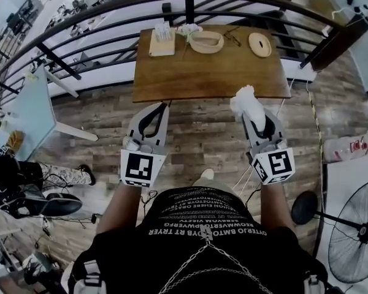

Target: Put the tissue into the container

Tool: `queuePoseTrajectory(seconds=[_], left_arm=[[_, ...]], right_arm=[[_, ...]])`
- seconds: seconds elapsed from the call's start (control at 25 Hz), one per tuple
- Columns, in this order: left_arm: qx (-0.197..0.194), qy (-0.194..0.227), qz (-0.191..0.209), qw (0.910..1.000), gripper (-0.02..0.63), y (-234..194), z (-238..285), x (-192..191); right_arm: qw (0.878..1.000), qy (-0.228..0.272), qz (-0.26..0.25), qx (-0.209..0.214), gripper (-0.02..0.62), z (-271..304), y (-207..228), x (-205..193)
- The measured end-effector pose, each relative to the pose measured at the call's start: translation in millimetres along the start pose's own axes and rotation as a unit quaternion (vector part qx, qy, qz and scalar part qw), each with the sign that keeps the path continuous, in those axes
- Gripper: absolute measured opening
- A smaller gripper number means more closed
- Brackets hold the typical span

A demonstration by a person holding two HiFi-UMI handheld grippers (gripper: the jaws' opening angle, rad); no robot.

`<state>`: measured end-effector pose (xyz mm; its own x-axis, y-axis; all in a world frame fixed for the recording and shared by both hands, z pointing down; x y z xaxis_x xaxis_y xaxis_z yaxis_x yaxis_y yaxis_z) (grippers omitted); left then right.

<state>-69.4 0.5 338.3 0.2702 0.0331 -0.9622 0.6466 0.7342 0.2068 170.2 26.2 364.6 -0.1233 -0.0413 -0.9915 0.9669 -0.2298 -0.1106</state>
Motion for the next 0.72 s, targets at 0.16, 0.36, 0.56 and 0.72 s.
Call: queuePoseTrajectory(seconds=[0.16,0.36,0.56,0.72], left_arm=[[0.010,0.001,0.000,0.9999,0.025,0.0,24.1,6.6],[0.021,0.008,-0.006,0.9997,0.025,3.4,48.1,11.1],[0.026,-0.007,-0.013,0.9995,0.025,5.2,59.3,2.9],[0.024,-0.015,-0.014,0.9995,0.025,5.8,63.1,1.3]], right_arm=[[1.000,0.004,0.008,0.012,0.117,12.4,20.3,-5.2],[1.000,0.004,0.008,0.026,0.117,23.2,43.2,-10.5],[0.999,0.000,0.013,0.036,0.117,30.8,49.9,-15.9],[0.999,-0.004,0.020,0.042,0.117,36.6,48.7,-21.4]])
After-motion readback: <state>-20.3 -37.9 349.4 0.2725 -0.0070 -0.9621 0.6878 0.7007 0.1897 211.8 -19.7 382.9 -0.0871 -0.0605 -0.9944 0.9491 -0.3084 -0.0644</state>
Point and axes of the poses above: the fingertips, and each gripper's own axes: z forward along the fingers, y to its right, x out of its top, the point moved 3 cm from there along -z, backward along the fingers, and after that the axes turned 11 degrees about -x, right-handed, at the moved point
